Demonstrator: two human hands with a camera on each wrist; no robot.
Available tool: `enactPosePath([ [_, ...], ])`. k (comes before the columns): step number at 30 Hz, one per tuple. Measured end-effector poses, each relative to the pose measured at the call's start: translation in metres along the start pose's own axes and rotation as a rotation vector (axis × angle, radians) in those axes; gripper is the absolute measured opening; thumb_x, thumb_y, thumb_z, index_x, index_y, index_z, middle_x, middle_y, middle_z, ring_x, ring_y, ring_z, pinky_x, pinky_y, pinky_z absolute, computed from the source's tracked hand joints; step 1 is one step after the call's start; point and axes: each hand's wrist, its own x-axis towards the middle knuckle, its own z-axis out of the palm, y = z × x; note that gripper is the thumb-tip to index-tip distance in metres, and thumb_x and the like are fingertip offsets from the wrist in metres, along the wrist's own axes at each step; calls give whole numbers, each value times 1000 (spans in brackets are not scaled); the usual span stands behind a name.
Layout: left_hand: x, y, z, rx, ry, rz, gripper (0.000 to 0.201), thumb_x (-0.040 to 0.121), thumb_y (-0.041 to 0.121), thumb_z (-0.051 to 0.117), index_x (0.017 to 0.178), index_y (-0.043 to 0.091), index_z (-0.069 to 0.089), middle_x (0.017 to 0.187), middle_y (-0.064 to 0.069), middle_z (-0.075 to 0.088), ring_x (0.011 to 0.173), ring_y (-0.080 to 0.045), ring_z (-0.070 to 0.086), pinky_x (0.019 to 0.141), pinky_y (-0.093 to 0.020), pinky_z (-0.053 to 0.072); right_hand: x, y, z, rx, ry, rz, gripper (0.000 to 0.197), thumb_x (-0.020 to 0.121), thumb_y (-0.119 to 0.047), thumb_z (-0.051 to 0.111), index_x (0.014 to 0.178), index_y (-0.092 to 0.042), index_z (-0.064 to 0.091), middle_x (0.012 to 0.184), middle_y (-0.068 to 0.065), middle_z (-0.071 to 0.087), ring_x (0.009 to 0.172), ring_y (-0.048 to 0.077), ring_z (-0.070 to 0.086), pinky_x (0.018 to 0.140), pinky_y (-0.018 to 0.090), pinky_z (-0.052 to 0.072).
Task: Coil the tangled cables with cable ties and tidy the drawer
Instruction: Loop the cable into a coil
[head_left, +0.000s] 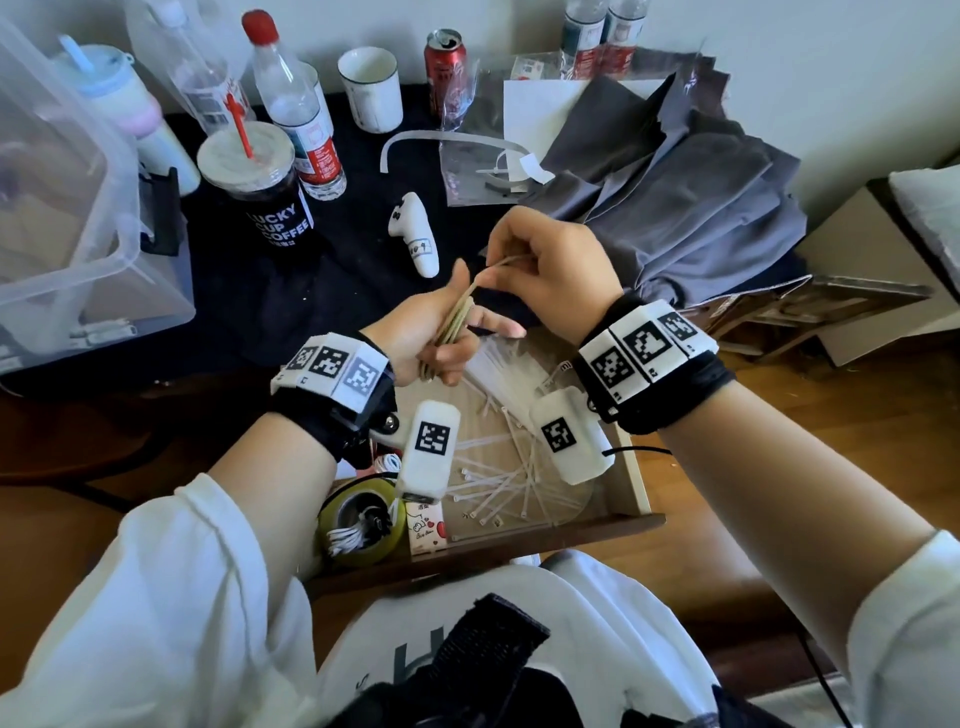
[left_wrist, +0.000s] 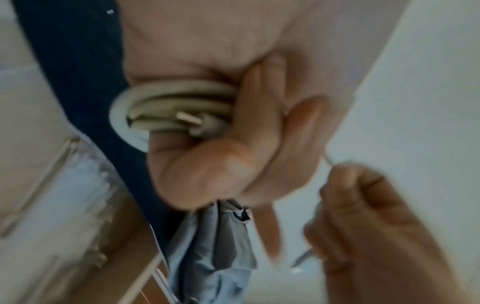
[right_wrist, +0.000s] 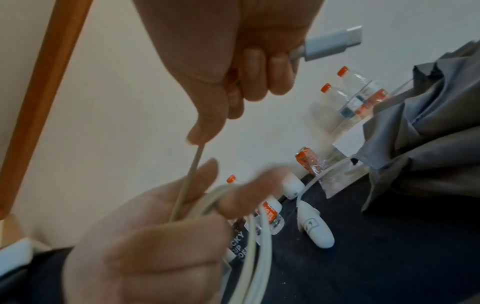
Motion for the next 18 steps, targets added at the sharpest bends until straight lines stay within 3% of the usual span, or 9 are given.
enactPosePath([
  [2,-3,1,-3,-139,-104,-16,89,90,66,5,64,13,72,33,0,32,26,-7,20,40,-18,31,2,6,-1,37,8,33,17,79,-21,70,84,-9,60,71,-9,57,66,2,54,69,22,46],
  [4,-6,5,-5,-262,-197,20,85,88,67,6,58,14,65,28,8,26,24,-5,21,39,-16,31,3,12,1,89,31,79,15,82,-19,68,84,-6,61,65,-11,51,57,-4,47,60,10,37],
  [8,-14,11,-5,-401,-361,165,61,84,62,24,55,18,54,35,7,16,29,-8,13,38,-17,35,2,18,11,233,33,163,11,91,-17,56,81,-15,59,57,-8,48,46,-1,43,53,13,37],
  [11,-13,13,-2,-496,-400,266,57,86,57,27,52,19,50,37,7,17,30,-10,14,39,-18,38,2,16,19,427,-45,249,25,96,-12,47,75,-19,58,53,-1,47,35,2,40,39,16,37],
  [13,-10,14,-1,-553,-411,332,57,89,54,28,50,18,49,36,7,18,29,-10,16,39,-19,40,-1,11,24,602,-145,306,30,99,-10,41,73,-15,55,50,-1,48,33,4,42,33,16,35],
  [18,-11,16,-2,-586,-359,387,56,87,53,31,44,20,43,35,6,17,28,-11,15,37,-16,38,-3,4,21,724,-284,361,38,101,-16,35,66,-7,46,45,-6,50,34,6,46,38,18,42],
])
